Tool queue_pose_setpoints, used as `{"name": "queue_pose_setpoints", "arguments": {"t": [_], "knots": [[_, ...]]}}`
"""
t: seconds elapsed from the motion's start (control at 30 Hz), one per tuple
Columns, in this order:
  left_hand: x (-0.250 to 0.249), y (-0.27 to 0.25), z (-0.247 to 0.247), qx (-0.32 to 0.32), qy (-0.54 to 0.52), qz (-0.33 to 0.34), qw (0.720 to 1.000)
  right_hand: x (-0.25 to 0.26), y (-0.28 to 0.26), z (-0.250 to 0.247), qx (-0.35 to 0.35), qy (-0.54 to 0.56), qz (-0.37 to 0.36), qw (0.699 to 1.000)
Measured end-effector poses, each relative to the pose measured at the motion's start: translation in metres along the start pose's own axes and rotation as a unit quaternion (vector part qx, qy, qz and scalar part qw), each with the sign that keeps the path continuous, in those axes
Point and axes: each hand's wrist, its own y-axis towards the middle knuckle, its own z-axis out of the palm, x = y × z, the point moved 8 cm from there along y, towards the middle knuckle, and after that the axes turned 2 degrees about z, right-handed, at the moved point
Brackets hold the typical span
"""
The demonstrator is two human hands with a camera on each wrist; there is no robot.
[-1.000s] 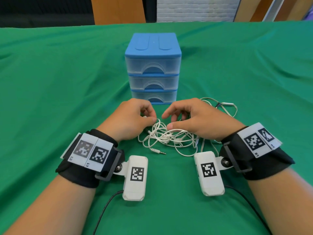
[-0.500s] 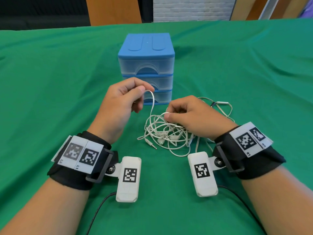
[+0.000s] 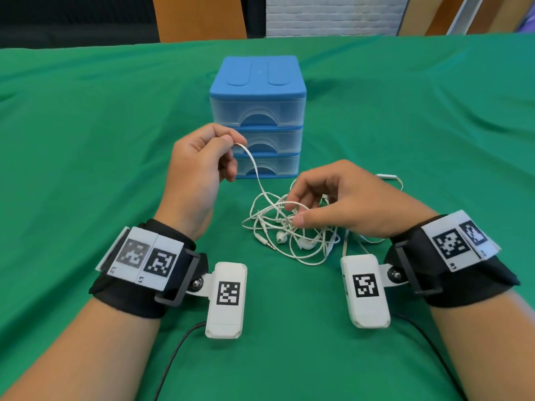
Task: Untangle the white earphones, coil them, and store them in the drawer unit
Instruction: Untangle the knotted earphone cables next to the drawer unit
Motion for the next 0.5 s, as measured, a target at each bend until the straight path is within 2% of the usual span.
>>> {"name": "queue_pose_setpoints", "arguments": {"t": [0.2,0.27,0.4,0.43,0.5], "knots": [[-0.001,-0.003,0.002,0.007,-0.041,-0.030,0.999,-0.011,0.000,-0.015,-0.059,0.059,0.005,0.996],[-0.003,-0.007,0.010,0.061,-0.051,-0.040,0.996,-0.012,0.000,-0.017,-0.071,0.076,0.001,0.995],[-0.009,-0.024,0.037,0.231,-0.044,-0.060,0.970,-0.012,0.001,-0.020,-0.089,0.112,-0.005,0.990],[-0.009,-0.028,0.042,0.252,-0.026,-0.066,0.965,-0.012,0.001,-0.020,-0.090,0.121,-0.007,0.989],[-0.006,-0.027,0.041,0.238,0.011,-0.070,0.969,-0.010,0.000,-0.020,-0.091,0.136,-0.016,0.986]]}}
